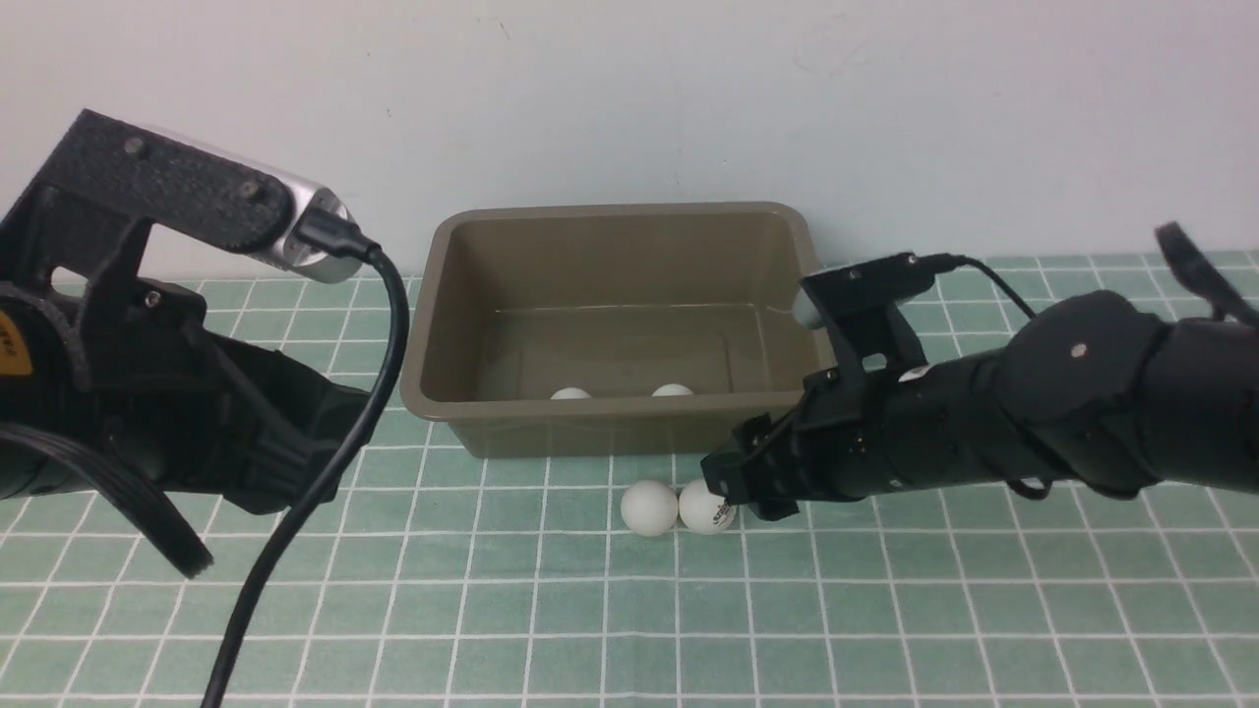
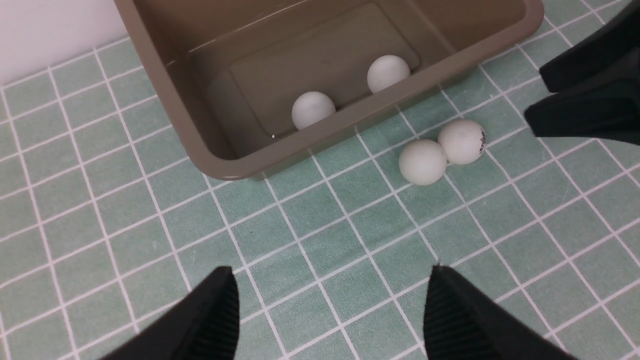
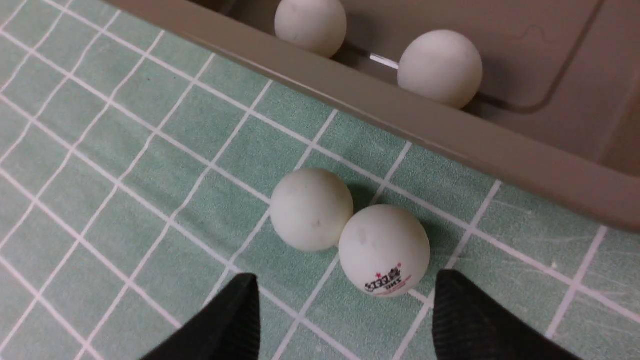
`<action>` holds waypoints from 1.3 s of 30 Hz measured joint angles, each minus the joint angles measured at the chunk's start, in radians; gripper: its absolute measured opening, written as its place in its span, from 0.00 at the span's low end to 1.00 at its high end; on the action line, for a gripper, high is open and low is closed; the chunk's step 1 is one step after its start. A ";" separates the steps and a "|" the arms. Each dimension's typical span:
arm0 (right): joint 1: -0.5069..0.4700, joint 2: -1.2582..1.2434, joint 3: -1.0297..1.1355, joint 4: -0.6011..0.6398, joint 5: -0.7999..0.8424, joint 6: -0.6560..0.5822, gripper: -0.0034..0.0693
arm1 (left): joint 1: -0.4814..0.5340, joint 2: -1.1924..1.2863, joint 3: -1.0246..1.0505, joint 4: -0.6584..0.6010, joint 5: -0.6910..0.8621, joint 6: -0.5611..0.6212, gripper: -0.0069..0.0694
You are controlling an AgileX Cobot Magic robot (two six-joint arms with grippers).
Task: Put the table tennis balls in the box on the green coffee tablecloth.
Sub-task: 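Reach for and grasp a ping pong ball on the table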
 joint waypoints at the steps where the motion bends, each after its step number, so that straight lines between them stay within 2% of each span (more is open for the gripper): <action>1: 0.000 0.014 -0.008 0.006 -0.001 0.003 0.64 | 0.000 0.000 0.000 0.000 0.000 0.000 0.68; 4: 0.000 0.073 -0.037 0.027 -0.011 0.007 0.71 | 0.000 0.000 0.000 0.000 0.001 0.000 0.68; 7: 0.000 0.110 -0.051 0.043 -0.017 0.007 0.73 | 0.000 0.000 0.000 0.000 0.006 0.000 0.68; 30: 0.010 0.279 -0.116 0.105 -0.065 0.006 0.73 | 0.000 0.000 0.000 0.000 0.026 -0.001 0.68; 34: 0.010 0.297 -0.117 0.142 -0.066 -0.036 0.73 | 0.000 -0.001 0.000 0.000 0.026 -0.001 0.68; 37: 0.010 0.297 -0.117 0.174 -0.067 -0.067 0.71 | 0.000 -0.001 0.000 0.000 0.026 -0.001 0.68; 39: 0.010 0.297 -0.117 0.202 -0.067 -0.082 0.63 | 0.000 -0.001 0.000 0.000 0.026 -0.001 0.68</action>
